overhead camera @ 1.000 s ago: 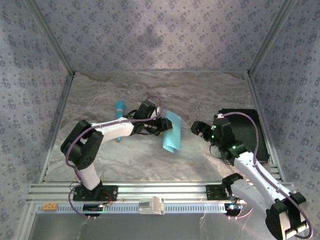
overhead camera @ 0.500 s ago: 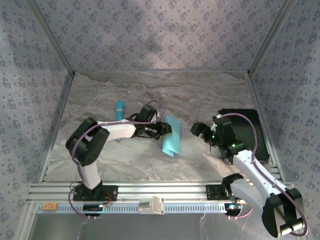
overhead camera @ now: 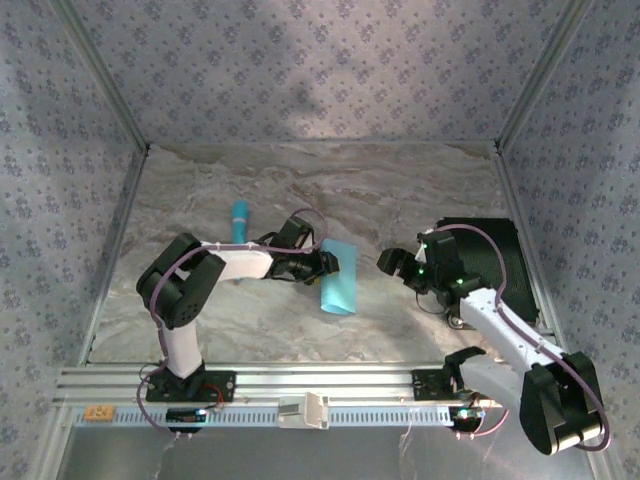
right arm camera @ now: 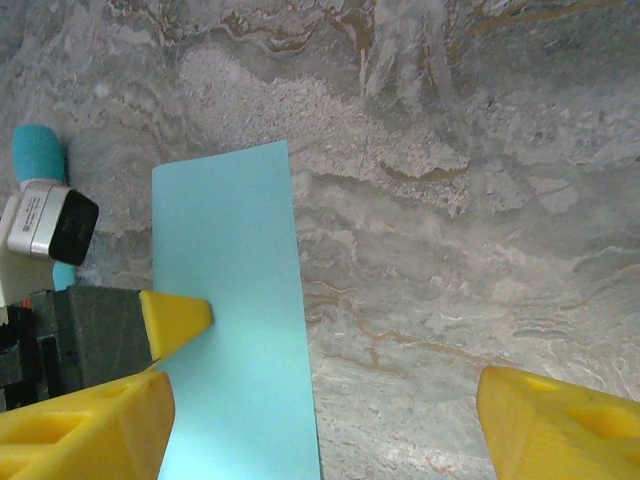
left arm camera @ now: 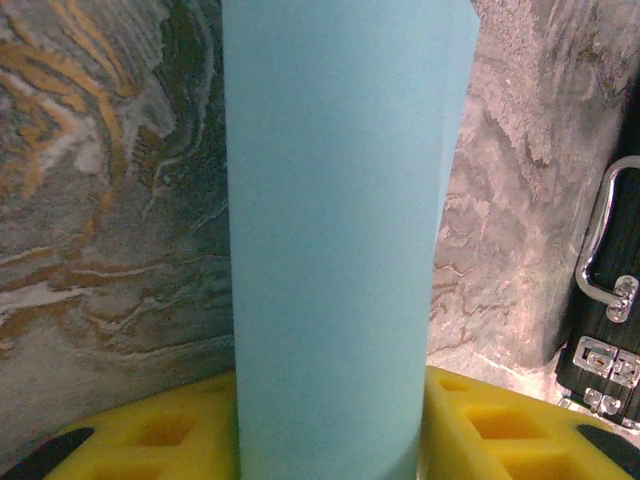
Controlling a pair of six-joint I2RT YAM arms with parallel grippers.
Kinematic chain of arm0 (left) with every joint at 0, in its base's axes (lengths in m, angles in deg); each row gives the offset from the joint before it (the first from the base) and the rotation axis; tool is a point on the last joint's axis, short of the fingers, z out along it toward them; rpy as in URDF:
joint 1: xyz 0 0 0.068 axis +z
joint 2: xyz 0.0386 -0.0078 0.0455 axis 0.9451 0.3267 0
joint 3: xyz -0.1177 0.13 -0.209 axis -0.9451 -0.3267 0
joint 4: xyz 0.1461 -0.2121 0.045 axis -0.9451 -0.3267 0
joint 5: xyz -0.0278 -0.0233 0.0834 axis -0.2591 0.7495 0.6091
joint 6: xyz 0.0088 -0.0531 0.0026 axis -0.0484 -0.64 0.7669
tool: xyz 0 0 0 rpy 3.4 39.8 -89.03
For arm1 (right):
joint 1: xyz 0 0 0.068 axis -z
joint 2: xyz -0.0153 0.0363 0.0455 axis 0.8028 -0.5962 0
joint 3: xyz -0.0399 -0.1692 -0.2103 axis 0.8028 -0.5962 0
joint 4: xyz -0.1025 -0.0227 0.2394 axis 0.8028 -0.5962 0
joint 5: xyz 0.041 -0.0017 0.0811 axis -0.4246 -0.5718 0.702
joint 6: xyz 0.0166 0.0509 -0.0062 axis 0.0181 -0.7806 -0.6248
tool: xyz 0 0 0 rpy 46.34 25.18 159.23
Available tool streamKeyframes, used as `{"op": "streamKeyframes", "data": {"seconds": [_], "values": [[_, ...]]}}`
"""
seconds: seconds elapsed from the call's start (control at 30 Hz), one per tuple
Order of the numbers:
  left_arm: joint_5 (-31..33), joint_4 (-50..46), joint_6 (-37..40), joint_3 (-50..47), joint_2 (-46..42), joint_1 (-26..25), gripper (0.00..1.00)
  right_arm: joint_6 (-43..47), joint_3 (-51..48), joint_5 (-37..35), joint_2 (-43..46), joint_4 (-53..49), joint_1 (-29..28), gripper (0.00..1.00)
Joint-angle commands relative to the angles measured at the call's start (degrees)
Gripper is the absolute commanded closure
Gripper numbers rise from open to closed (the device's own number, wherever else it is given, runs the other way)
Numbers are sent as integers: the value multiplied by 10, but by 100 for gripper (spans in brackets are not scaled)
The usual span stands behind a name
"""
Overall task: Fold a paper plane with a square sheet of paper (pick it up from the middle)
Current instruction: First fold the square sheet of paper in half at the center of the table.
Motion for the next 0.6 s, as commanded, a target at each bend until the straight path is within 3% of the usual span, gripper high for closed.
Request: {"op": "streamKeyframes", "data": {"seconds": [0.0, 0.27, 0.4, 0.57], "values": [[57, -53, 22, 5, -1, -5, 54, 23, 25, -54, 24, -28, -22, 18], [130, -159, 80, 57, -19, -34, 41, 41, -1, -14, 25, 27, -44, 22], [180, -204, 115, 67, -42, -33, 37, 63, -11, 61, 8, 85, -48, 29], [167, -215, 148, 70, -46, -24, 38, 62, -4, 66, -19, 88, -58, 33]]}}
